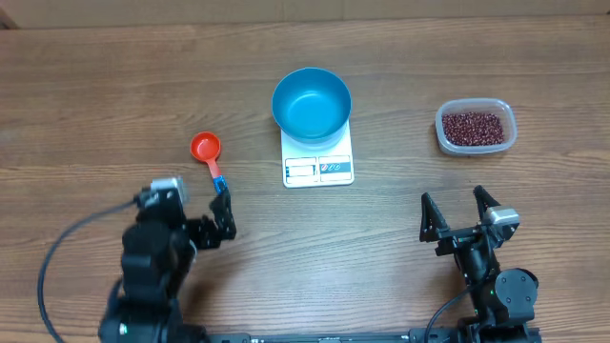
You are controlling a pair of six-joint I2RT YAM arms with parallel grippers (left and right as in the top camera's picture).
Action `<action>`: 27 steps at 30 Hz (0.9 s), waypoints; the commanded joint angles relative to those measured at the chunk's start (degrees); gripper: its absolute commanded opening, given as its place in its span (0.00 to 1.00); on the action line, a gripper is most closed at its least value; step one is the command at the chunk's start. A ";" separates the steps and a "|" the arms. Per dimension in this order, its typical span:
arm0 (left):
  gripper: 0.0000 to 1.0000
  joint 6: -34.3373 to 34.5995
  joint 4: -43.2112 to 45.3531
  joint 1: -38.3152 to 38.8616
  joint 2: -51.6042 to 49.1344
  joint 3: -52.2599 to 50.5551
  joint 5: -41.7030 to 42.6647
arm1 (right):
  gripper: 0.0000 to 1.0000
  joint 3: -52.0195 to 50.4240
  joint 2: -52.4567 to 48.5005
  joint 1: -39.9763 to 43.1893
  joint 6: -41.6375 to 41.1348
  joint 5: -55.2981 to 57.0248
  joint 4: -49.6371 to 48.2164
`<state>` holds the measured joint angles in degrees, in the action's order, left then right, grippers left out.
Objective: Scoop item into bowl and weigh 150g on scale
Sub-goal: 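Move left gripper over red scoop and grasp its blue handle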
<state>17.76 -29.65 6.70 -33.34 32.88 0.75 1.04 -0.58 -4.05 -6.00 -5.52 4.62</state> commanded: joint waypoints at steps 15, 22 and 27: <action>1.00 -1.49 -7.98 -0.31 -41.62 22.67 -0.94 | 1.00 -0.59 0.42 0.22 -0.39 0.55 -0.22; 1.00 -1.51 -6.97 -0.31 -48.78 22.67 -0.85 | 1.00 -0.59 0.42 0.22 -0.39 0.55 -0.20; 1.00 -1.46 -5.68 -0.31 -53.00 22.67 -0.96 | 1.00 -0.59 0.42 0.22 -0.39 0.55 -0.20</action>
<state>17.37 -36.10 6.70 -84.20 53.91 0.16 1.04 -0.58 -4.05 -6.00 -5.52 4.62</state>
